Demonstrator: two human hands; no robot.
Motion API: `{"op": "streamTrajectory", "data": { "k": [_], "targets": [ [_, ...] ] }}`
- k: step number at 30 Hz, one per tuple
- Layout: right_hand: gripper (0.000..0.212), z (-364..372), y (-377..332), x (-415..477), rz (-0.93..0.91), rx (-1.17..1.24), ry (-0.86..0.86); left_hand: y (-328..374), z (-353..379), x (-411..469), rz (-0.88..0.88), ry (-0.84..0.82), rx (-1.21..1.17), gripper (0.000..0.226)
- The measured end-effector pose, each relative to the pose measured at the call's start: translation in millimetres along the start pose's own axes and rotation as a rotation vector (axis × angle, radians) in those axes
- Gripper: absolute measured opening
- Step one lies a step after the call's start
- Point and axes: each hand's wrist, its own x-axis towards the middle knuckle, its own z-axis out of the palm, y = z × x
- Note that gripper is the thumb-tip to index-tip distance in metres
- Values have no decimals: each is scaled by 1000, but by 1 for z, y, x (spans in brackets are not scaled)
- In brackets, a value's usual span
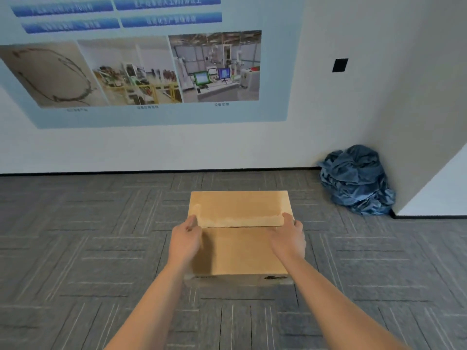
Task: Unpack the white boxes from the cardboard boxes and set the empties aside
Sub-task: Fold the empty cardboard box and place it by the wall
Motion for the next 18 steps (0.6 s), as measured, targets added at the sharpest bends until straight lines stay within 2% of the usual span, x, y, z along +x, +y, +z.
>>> {"op": "streamTrajectory", "data": {
  "k": [2,7,13,18],
  "targets": [
    [69,9,-30,35,-18,-13,-21,10,-6,41,-9,23,-35,33],
    [70,47,-106,135,-36,-30,-43,21,-15,168,-29,60,-101,52],
    [68,108,-190,258,-15,-10,-65,39,-33,335,-53,2,-79,49],
    [66,136,-253,342,33,7,-9,73,-44,460,-27,-98,27,49]
  ]
}}
